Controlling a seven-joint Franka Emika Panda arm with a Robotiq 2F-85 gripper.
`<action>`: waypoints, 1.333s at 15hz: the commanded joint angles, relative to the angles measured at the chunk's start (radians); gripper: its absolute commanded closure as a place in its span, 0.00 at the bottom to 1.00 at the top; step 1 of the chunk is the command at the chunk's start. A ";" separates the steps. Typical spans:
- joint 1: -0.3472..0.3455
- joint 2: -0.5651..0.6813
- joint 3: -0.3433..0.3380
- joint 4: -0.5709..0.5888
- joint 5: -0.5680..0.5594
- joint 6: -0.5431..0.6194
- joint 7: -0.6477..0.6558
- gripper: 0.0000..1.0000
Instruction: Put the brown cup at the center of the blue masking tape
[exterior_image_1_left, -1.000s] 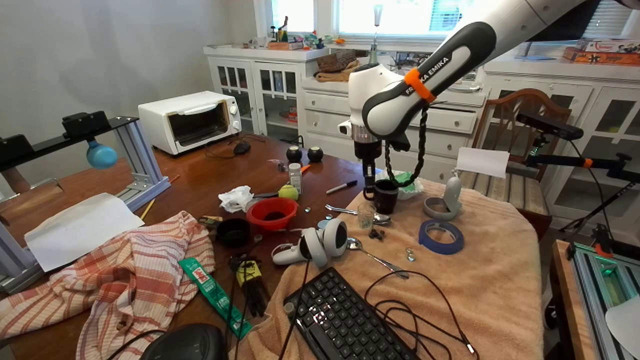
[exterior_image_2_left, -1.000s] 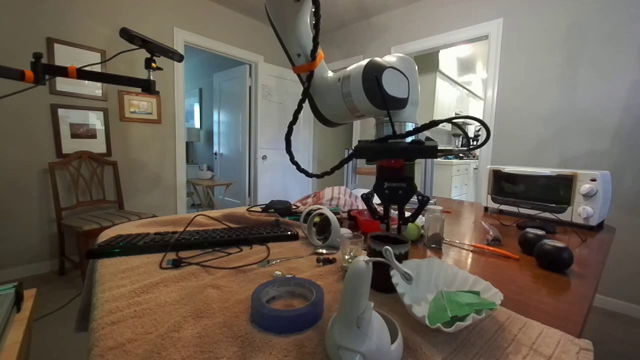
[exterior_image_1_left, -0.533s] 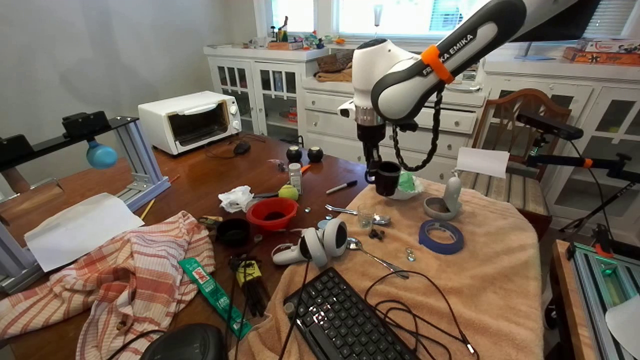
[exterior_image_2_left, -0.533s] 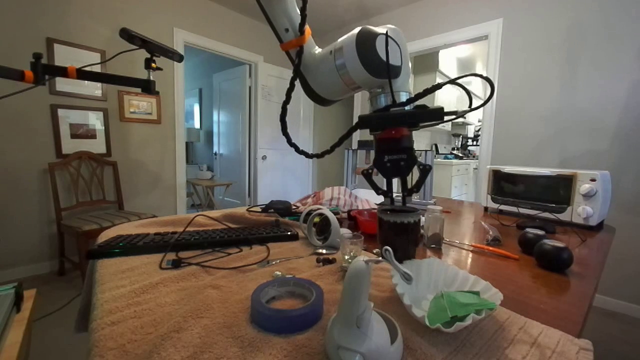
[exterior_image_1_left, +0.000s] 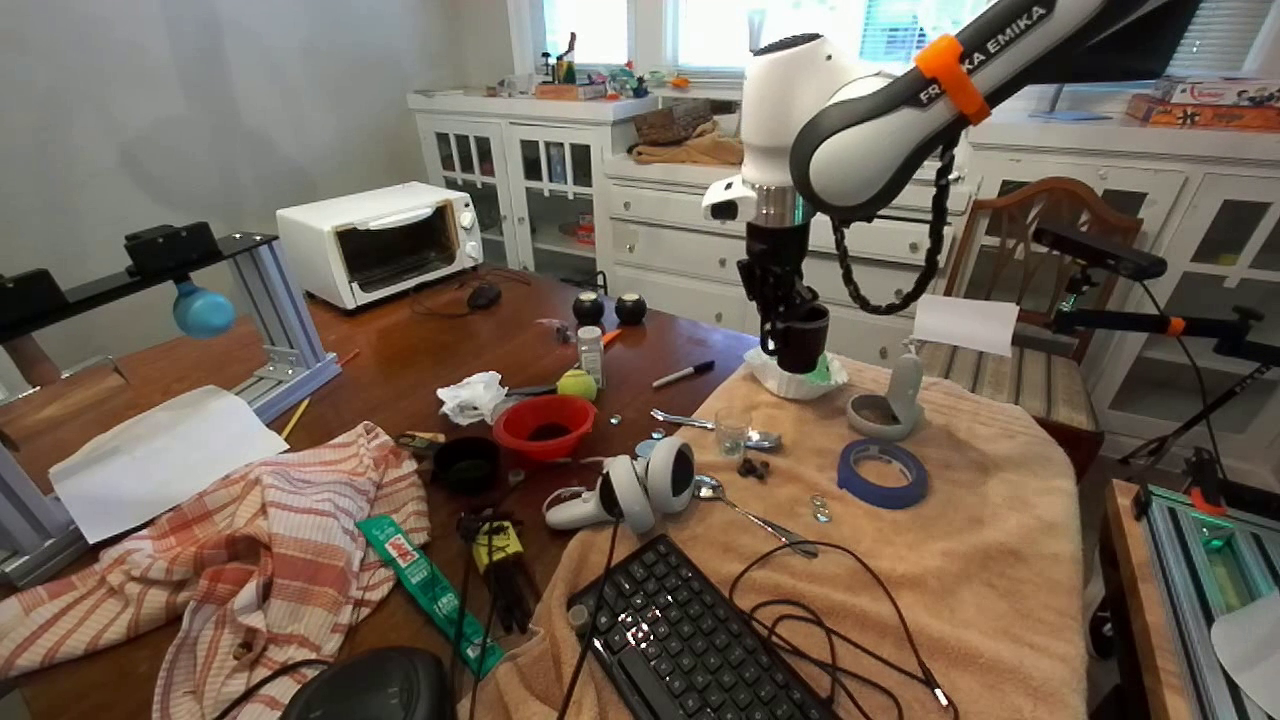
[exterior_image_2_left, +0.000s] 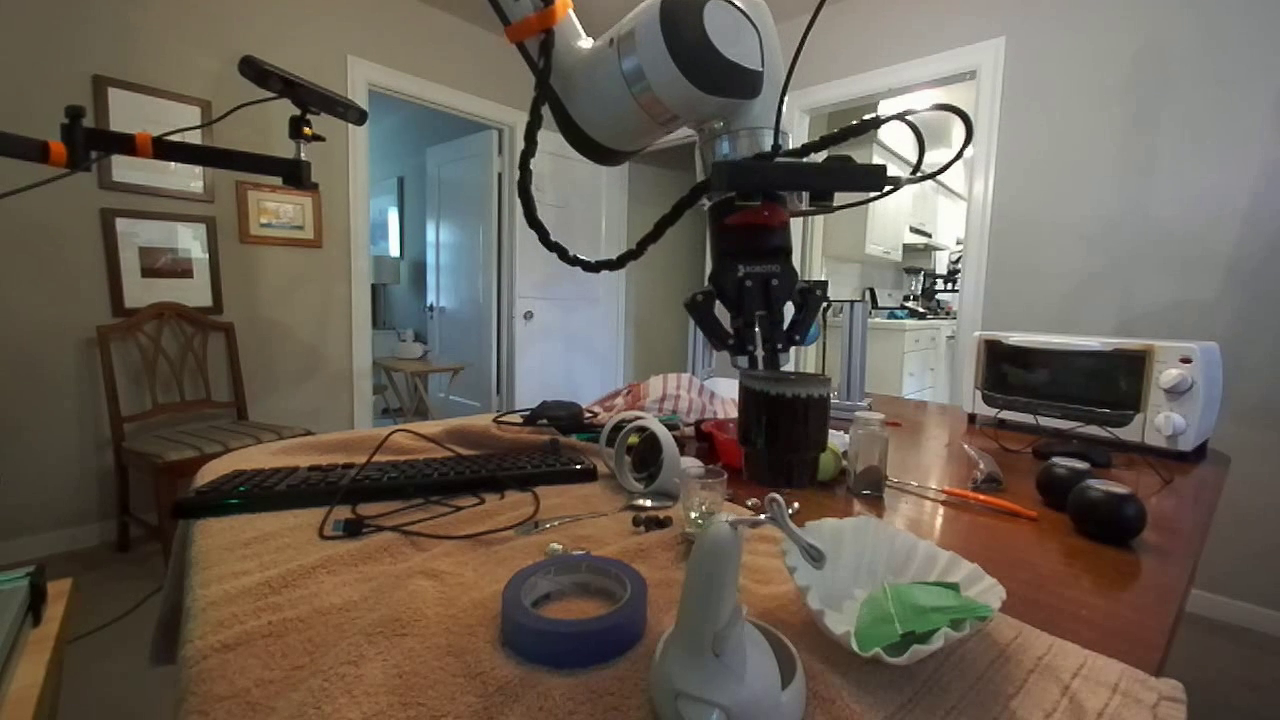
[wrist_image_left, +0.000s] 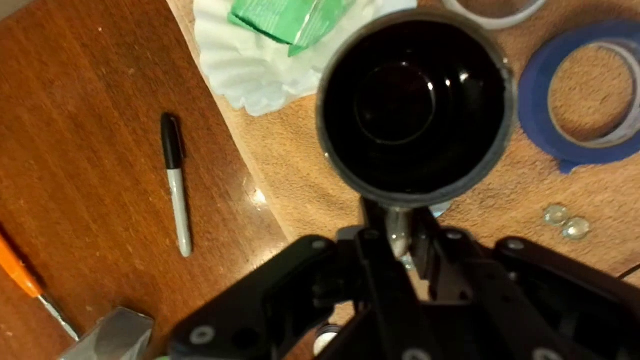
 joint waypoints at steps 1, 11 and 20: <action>-0.007 -0.179 -0.014 -0.178 0.016 0.047 -0.225 0.96; 0.058 -0.330 -0.071 -0.354 0.130 0.082 -0.586 0.83; 0.094 -0.346 -0.068 -0.392 0.168 0.140 -0.641 0.96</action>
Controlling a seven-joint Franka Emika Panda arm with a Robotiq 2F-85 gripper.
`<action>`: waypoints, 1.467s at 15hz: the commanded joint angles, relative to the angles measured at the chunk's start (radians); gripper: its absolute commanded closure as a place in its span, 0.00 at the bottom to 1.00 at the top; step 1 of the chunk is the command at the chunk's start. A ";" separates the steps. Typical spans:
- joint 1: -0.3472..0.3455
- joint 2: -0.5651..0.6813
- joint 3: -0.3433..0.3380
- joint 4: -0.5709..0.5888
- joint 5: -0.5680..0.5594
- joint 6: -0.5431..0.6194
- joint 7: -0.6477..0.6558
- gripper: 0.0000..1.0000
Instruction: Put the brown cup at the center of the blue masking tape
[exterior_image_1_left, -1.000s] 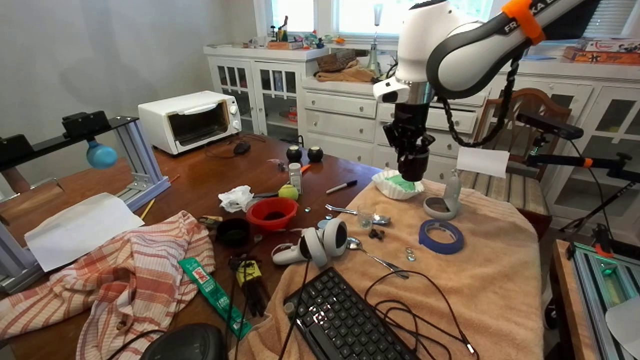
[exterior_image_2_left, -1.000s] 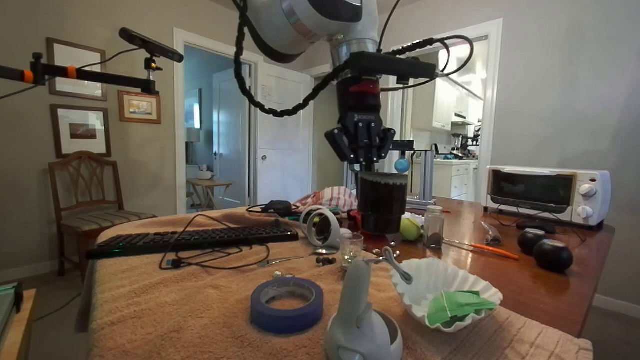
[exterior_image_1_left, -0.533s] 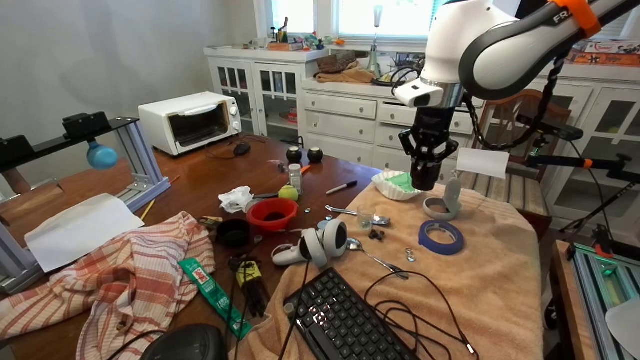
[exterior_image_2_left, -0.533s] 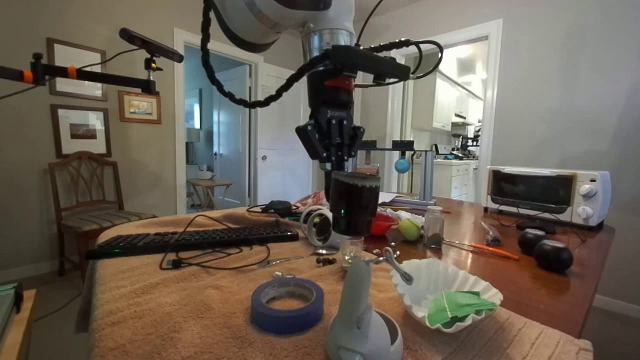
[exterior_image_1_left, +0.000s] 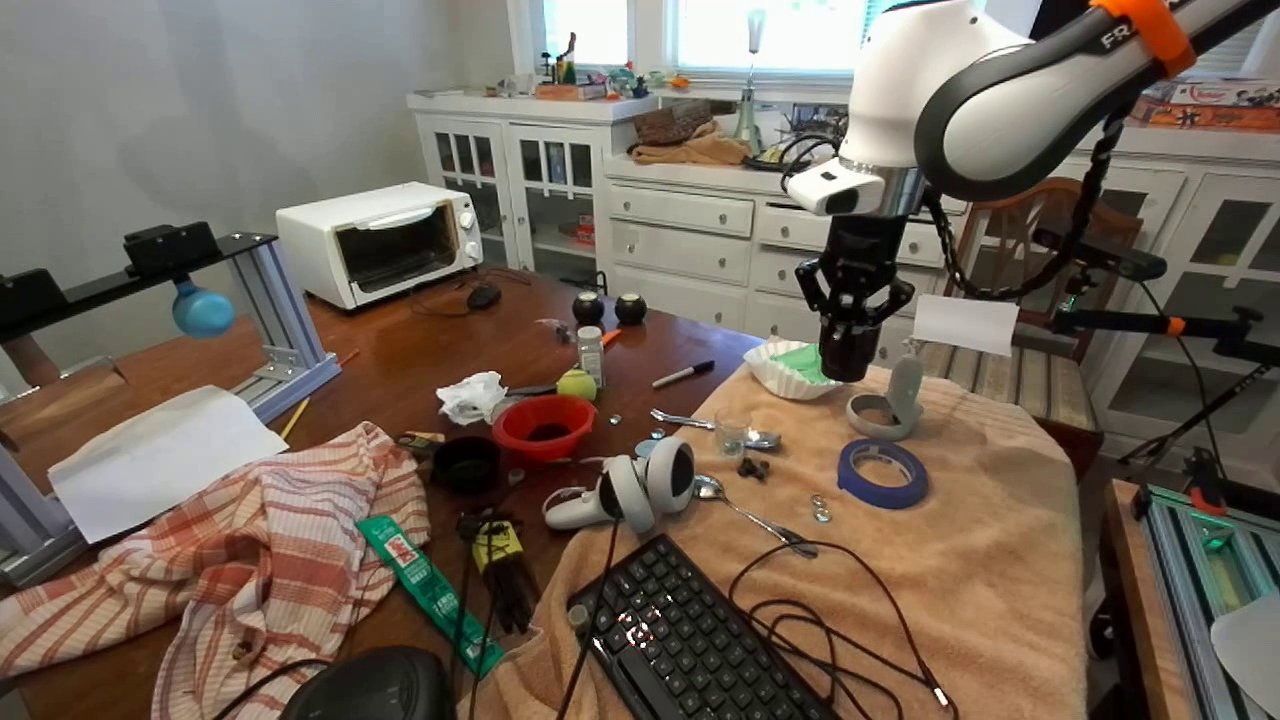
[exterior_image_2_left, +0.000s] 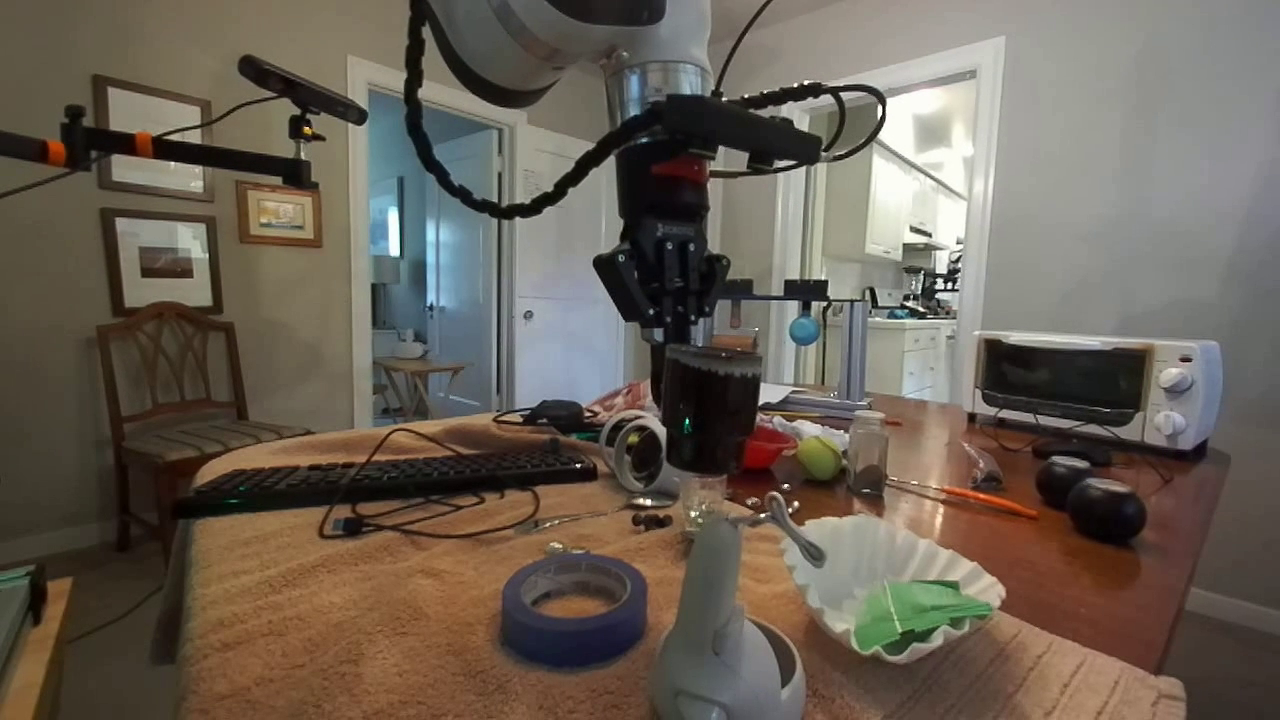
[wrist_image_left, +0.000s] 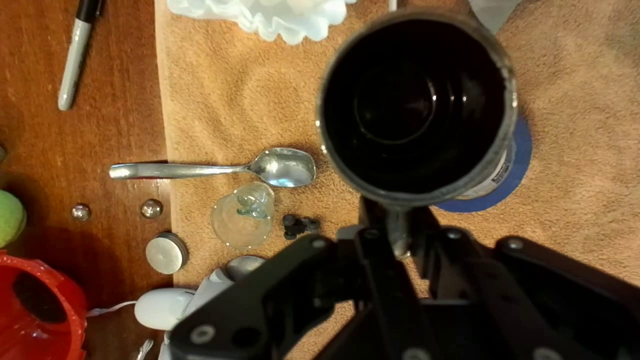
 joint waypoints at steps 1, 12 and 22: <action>0.059 -0.033 0.000 -0.055 0.044 0.059 -0.077 0.96; 0.093 -0.092 -0.008 -0.168 0.015 0.056 -0.068 0.96; 0.093 -0.077 -0.020 -0.271 -0.012 0.159 -0.091 0.96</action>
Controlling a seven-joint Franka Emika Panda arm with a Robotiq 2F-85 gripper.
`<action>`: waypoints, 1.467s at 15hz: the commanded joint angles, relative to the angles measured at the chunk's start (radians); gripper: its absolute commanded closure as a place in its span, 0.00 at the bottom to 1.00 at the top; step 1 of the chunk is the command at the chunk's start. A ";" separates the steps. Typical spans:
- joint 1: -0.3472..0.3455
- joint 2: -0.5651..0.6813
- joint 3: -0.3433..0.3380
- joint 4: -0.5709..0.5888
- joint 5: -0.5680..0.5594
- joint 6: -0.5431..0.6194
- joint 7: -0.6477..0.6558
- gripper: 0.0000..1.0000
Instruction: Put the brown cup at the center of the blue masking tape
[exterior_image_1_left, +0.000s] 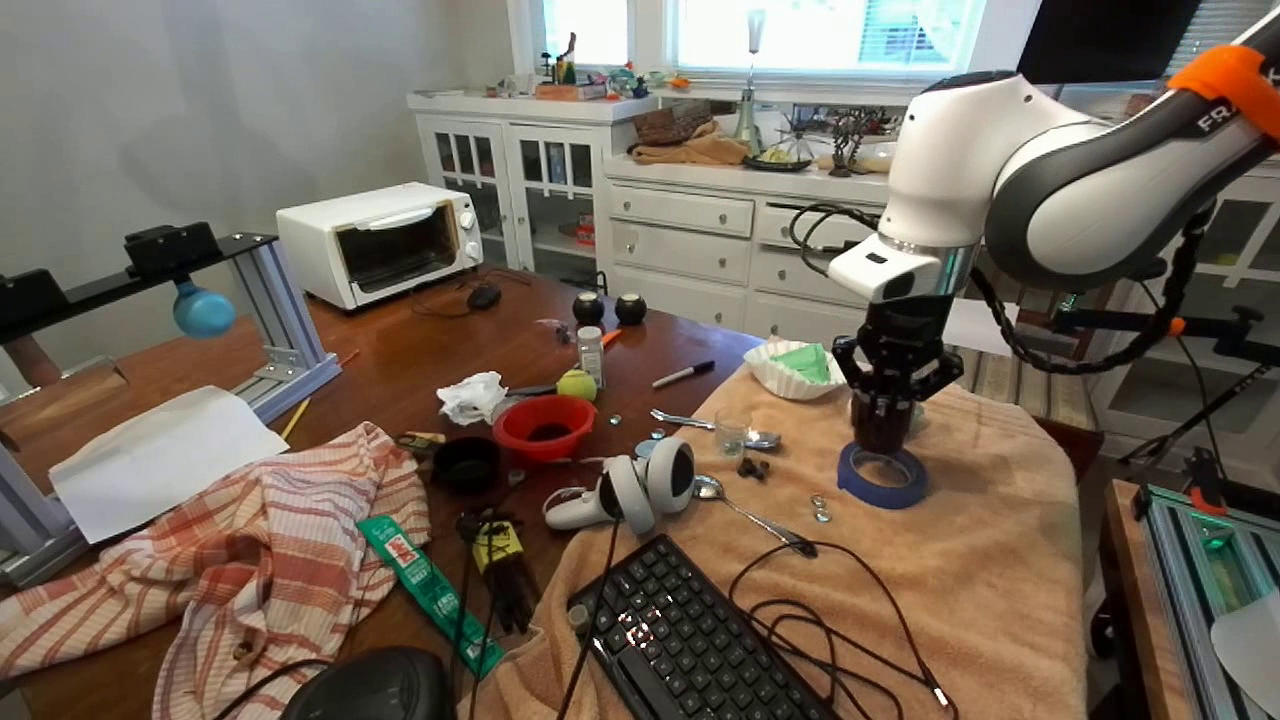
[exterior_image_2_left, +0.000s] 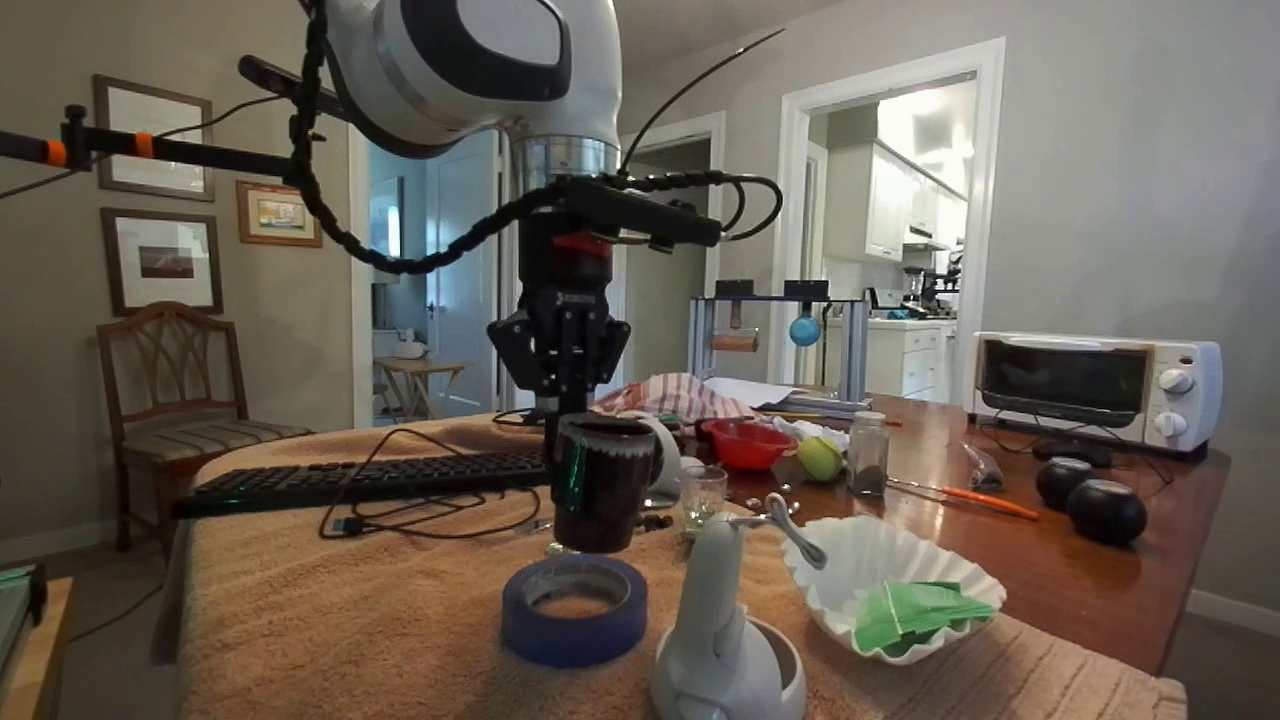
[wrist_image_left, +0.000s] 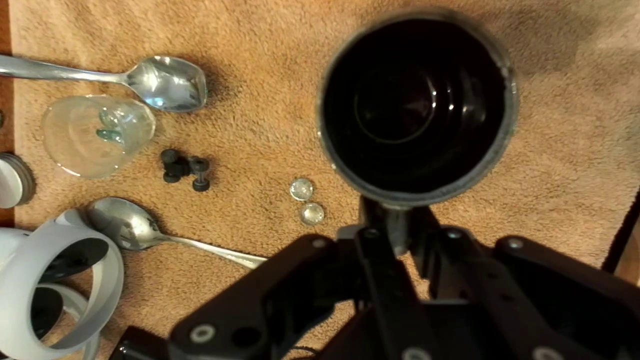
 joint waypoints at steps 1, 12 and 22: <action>-0.002 -0.009 -0.005 -0.049 -0.033 0.069 -0.007 0.96; -0.024 0.055 0.000 -0.075 -0.147 0.195 0.027 0.96; -0.016 0.064 0.003 -0.074 -0.132 0.184 0.004 0.96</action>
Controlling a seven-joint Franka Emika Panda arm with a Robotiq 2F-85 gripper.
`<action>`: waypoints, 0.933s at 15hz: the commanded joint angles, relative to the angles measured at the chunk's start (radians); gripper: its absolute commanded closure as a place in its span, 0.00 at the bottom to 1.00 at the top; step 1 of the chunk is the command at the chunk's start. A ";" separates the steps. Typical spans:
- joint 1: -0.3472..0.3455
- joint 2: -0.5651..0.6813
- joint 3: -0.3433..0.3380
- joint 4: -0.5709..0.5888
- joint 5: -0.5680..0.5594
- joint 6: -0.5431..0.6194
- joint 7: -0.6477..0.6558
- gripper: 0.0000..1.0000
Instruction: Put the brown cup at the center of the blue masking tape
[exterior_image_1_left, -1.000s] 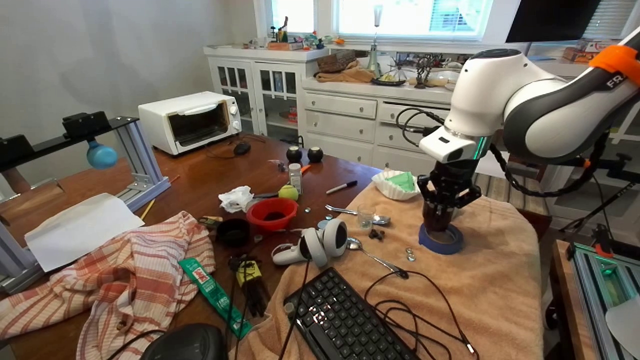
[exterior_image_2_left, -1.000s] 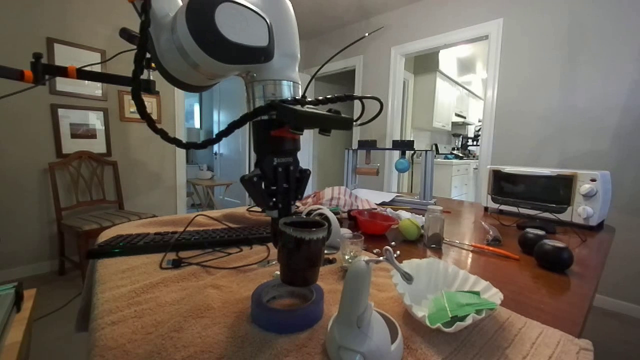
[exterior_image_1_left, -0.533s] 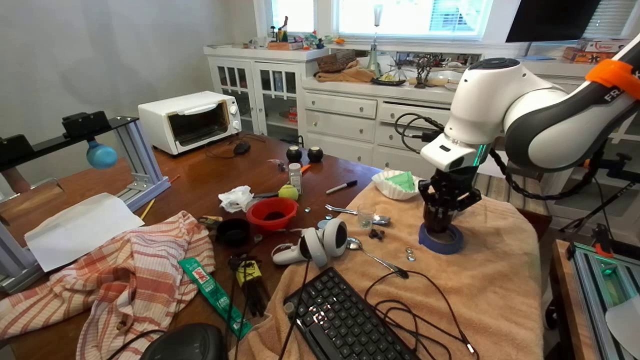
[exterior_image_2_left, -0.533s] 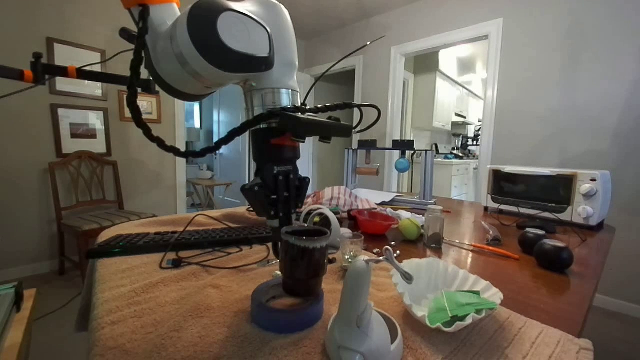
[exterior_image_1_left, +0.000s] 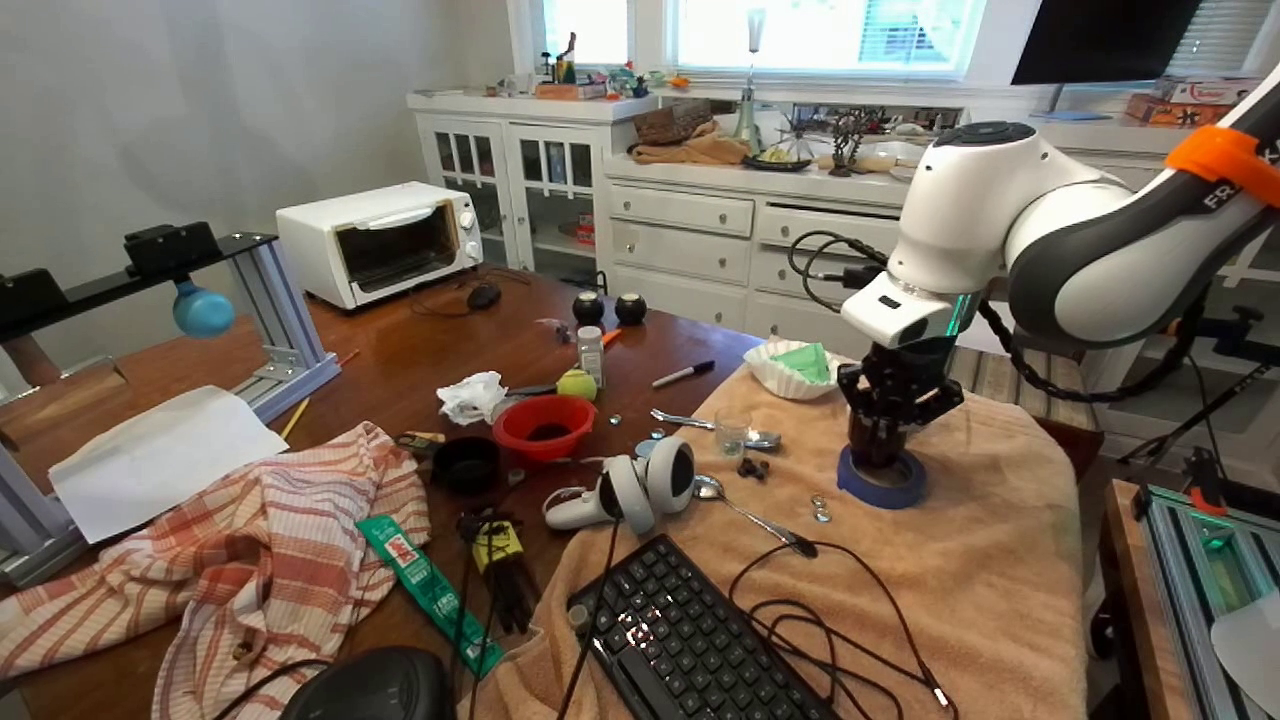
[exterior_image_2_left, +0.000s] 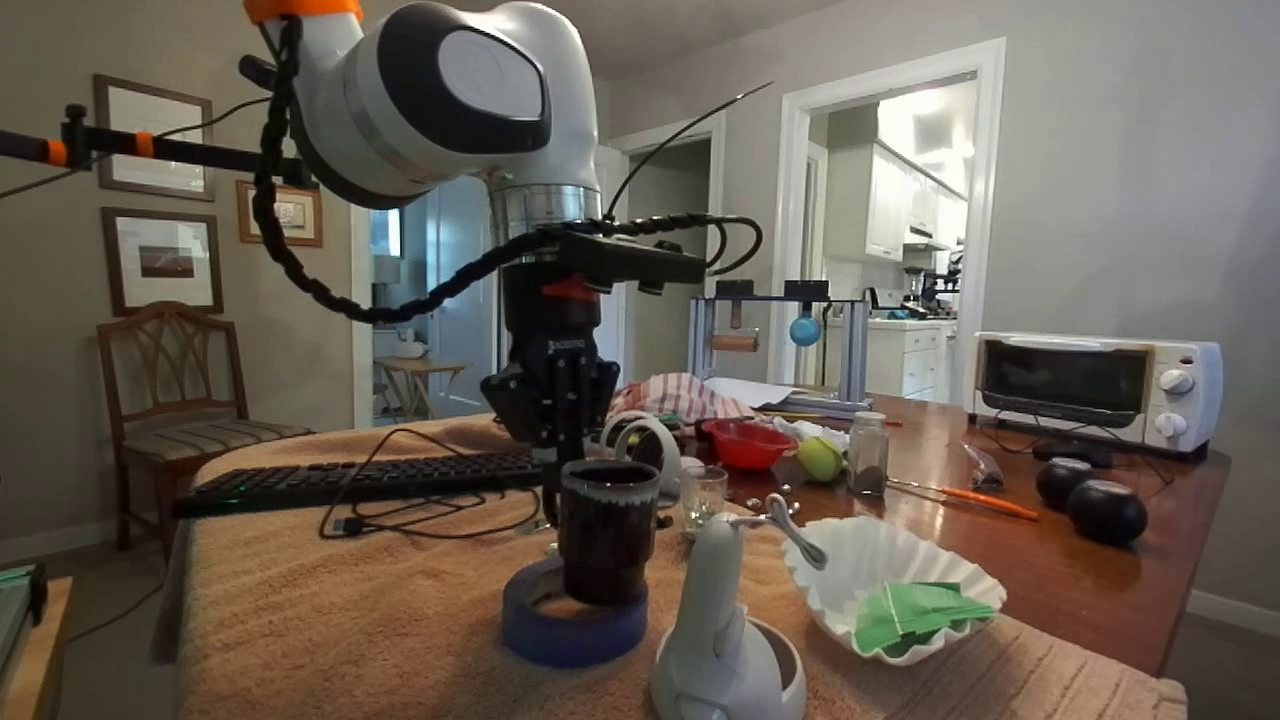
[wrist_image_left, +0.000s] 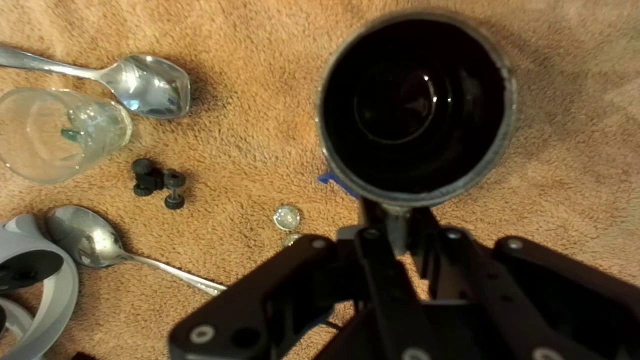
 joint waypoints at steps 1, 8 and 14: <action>0.009 -0.001 0.003 0.001 0.009 0.001 -0.011 0.96; 0.009 -0.007 0.021 0.001 -0.035 -0.028 0.011 0.96; 0.018 -0.005 0.024 0.001 -0.045 -0.082 -0.025 0.96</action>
